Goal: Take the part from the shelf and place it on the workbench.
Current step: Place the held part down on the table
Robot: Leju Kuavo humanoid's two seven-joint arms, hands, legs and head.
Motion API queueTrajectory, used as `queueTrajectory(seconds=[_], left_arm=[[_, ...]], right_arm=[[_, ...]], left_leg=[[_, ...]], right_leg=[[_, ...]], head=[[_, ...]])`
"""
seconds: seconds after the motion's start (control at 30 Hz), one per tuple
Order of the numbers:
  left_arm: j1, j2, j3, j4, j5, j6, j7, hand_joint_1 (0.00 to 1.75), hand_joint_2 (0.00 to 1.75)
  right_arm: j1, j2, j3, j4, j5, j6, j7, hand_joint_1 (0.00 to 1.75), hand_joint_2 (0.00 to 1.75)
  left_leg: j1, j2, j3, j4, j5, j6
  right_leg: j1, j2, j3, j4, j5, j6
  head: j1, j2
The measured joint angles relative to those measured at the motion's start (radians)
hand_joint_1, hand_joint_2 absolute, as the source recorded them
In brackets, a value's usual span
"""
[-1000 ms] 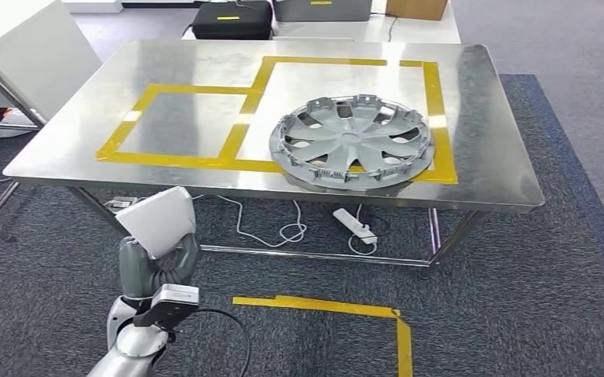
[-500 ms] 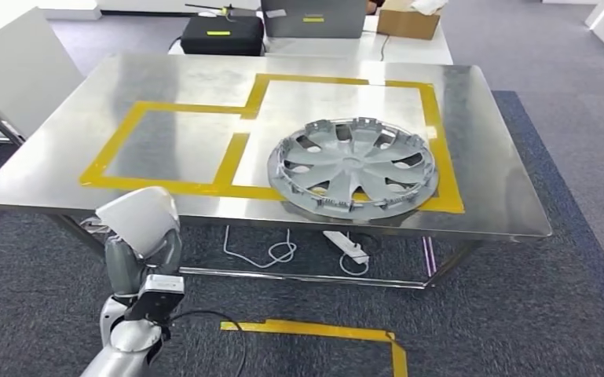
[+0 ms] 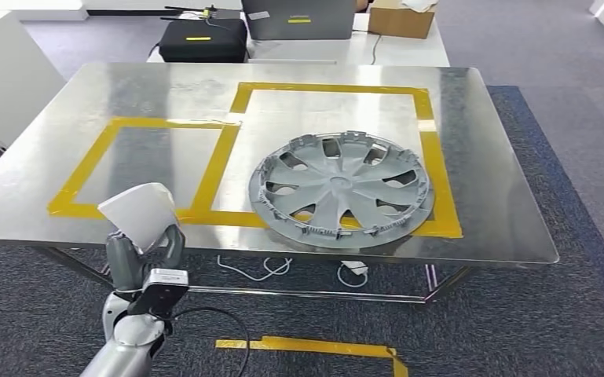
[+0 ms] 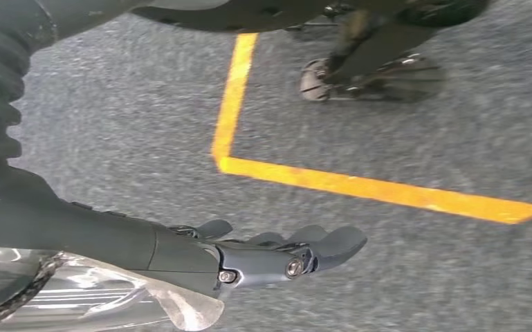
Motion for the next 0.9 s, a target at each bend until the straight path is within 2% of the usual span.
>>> queueTrajectory(seconds=[0.03,0.1,0.13,0.17,0.2,0.27,0.3,0.33,0.4,0.43,0.5,0.53,0.57,0.6,0.63,0.67,0.7,0.73,0.8,0.83,0.9], left_arm=[[-0.003,0.000,0.000,0.002,0.000,0.000,0.000,1.75,1.75],[-0.004,0.000,0.000,0.006,0.001,0.000,0.000,1.75,1.75],[-0.003,0.000,0.000,0.008,0.001,0.000,0.000,1.75,1.75],[-0.004,0.000,0.000,0.010,0.001,0.000,0.000,1.75,1.75],[-0.004,0.001,0.000,0.011,0.001,0.000,0.000,1.75,1.75],[-0.005,0.002,0.000,0.015,0.001,0.000,0.000,1.75,1.75],[-0.006,0.003,0.000,0.018,0.000,0.001,0.000,1.75,1.75],[-0.009,0.003,0.000,0.020,-0.001,0.002,0.000,1.75,1.75],[-0.021,0.003,0.000,0.021,-0.004,0.004,0.000,1.75,1.75],[-0.028,0.003,0.000,0.021,-0.005,0.006,0.000,1.75,1.75],[-0.041,0.001,-0.001,0.022,-0.011,0.014,-0.002,1.75,1.75],[-0.045,0.000,-0.002,0.022,-0.016,0.020,-0.002,1.75,1.75],[-0.049,-0.001,-0.004,0.022,-0.024,0.027,-0.002,1.75,1.75],[-0.052,-0.002,-0.006,0.022,-0.033,0.035,-0.002,1.75,1.75],[-0.054,-0.002,-0.008,0.022,-0.047,0.046,-0.002,1.75,1.75],[-0.057,-0.002,-0.010,0.024,-0.066,0.058,0.000,1.75,1.75],[-0.062,-0.002,-0.014,0.026,-0.093,0.071,0.005,1.75,1.75],[-0.069,-0.002,-0.017,0.030,-0.128,0.082,0.012,1.75,1.75],[-0.086,-0.002,-0.021,0.048,-0.222,0.095,0.036,1.75,1.75],[-0.093,-0.002,-0.021,0.058,-0.267,0.097,0.047,1.75,1.75],[-0.106,-0.002,-0.021,0.076,-0.324,0.099,0.059,1.75,1.75]], right_arm=[[-0.001,0.000,0.000,0.000,0.000,0.000,0.000,0.00,1.75],[0.000,0.000,0.001,0.000,0.000,0.000,0.000,0.00,1.75],[0.001,0.000,0.002,0.000,0.000,0.000,0.000,0.00,1.75],[0.002,0.000,0.002,0.000,0.000,0.000,0.000,0.00,1.75],[0.003,0.000,0.003,0.000,0.001,0.000,0.000,0.00,1.75],[0.003,0.000,0.004,0.000,0.002,0.001,0.000,0.00,1.75],[0.001,0.000,0.006,0.000,0.003,0.001,0.000,0.00,1.75],[0.000,0.000,0.006,0.001,0.004,0.002,0.001,0.00,1.75],[-0.005,0.000,0.008,0.001,0.006,0.004,0.002,0.00,1.75],[-0.007,0.000,0.008,0.001,0.007,0.004,0.002,0.00,1.75],[-0.013,0.000,0.010,0.001,0.009,0.005,0.003,0.00,1.75],[-0.014,0.000,0.011,0.001,0.010,0.006,0.003,0.00,1.75],[-0.015,0.000,0.013,0.001,0.011,0.008,0.003,0.00,1.75],[-0.015,0.000,0.014,0.001,0.011,0.009,0.002,0.00,1.75],[-0.016,0.000,0.016,0.001,0.012,0.011,0.001,0.00,1.75],[-0.017,0.000,0.017,0.001,0.013,0.012,0.000,0.00,1.75],[-0.017,0.000,0.018,0.001,0.015,0.014,0.000,0.00,1.75],[-0.017,-0.001,0.018,0.001,0.018,0.016,0.000,0.00,1.75],[-0.016,-0.001,0.021,0.001,0.024,0.020,0.002,0.00,1.75],[-0.015,-0.002,0.022,0.001,0.027,0.022,0.003,0.00,1.75],[-0.014,-0.002,0.025,0.001,0.033,0.026,0.005,0.00,1.75]], left_leg=[[0.003,0.000,-0.041,0.056,-0.012,-0.006],[0.010,0.002,-0.114,0.117,-0.071,-0.016],[0.012,0.002,-0.134,0.113,-0.090,-0.019],[0.014,0.003,-0.144,0.086,-0.088,-0.020],[0.014,0.004,-0.145,0.039,-0.057,-0.019],[0.012,0.007,-0.142,-0.062,0.065,-0.011],[0.008,0.009,-0.141,-0.091,0.111,-0.005],[0.005,0.010,-0.140,-0.105,0.135,0.001],[0.003,0.008,-0.128,-0.114,0.125,0.015],[0.005,0.006,-0.116,-0.124,0.122,0.022],[0.007,0.005,-0.092,-0.138,0.114,0.033],[0.007,0.005,-0.083,-0.141,0.107,0.038],[0.006,0.005,-0.075,-0.142,0.098,0.041],[0.005,0.004,-0.066,-0.142,0.089,0.042],[0.004,0.004,-0.055,-0.142,0.078,0.042],[0.004,0.003,-0.042,-0.142,0.067,0.042],[0.003,0.003,-0.026,-0.142,0.056,0.041],[0.002,0.003,-0.013,-0.142,0.045,0.039],[0.000,0.001,0.007,-0.142,0.027,0.031],[0.000,0.000,0.013,-0.142,0.022,0.026],[-0.002,0.000,0.018,-0.142,0.019,0.019]], right_leg=[[-0.001,0.000,0.015,-0.005,-0.009,-0.001],[-0.003,0.002,0.044,-0.010,-0.032,0.000],[-0.004,0.003,0.060,-0.011,-0.045,0.001],[-0.004,0.004,0.078,-0.011,-0.059,0.003],[-0.005,0.005,0.096,-0.011,-0.073,0.005],[-0.005,0.007,0.122,-0.013,-0.100,0.012],[-0.005,0.007,0.129,-0.017,-0.112,0.018],[-0.004,0.007,0.141,-0.020,-0.118,0.026],[-0.004,0.004,0.153,-0.017,-0.112,0.042],[-0.004,0.004,0.149,0.001,-0.104,0.047],[-0.005,0.003,0.095,0.084,-0.103,0.053],[-0.005,0.003,0.055,0.138,-0.118,0.053],[-0.005,0.003,0.012,0.187,-0.146,0.054],[-0.005,0.002,-0.027,0.219,-0.175,0.056],[-0.005,0.002,-0.056,0.228,-0.192,0.057],[-0.005,0.002,-0.073,0.212,-0.187,0.058],[-0.004,0.002,-0.078,0.170,-0.149,0.057],[-0.003,0.002,-0.076,0.116,-0.086,0.052],[0.002,-0.001,-0.070,0.040,0.004,0.039],[0.005,-0.002,-0.069,0.025,0.024,0.032],[0.006,-0.002,-0.057,0.015,0.032,0.029]], head=[[-0.002,0.000],[-0.003,0.000],[-0.003,0.000],[-0.003,0.000],[-0.003,0.000],[-0.002,0.000],[-0.003,0.000],[-0.004,0.000],[-0.006,0.000],[-0.006,0.000],[-0.005,0.000],[-0.004,0.000],[-0.004,0.000],[-0.004,0.000],[-0.004,0.000],[-0.004,0.000],[-0.004,0.000],[-0.004,0.000],[-0.005,0.000],[-0.006,0.000],[-0.007,0.000]])
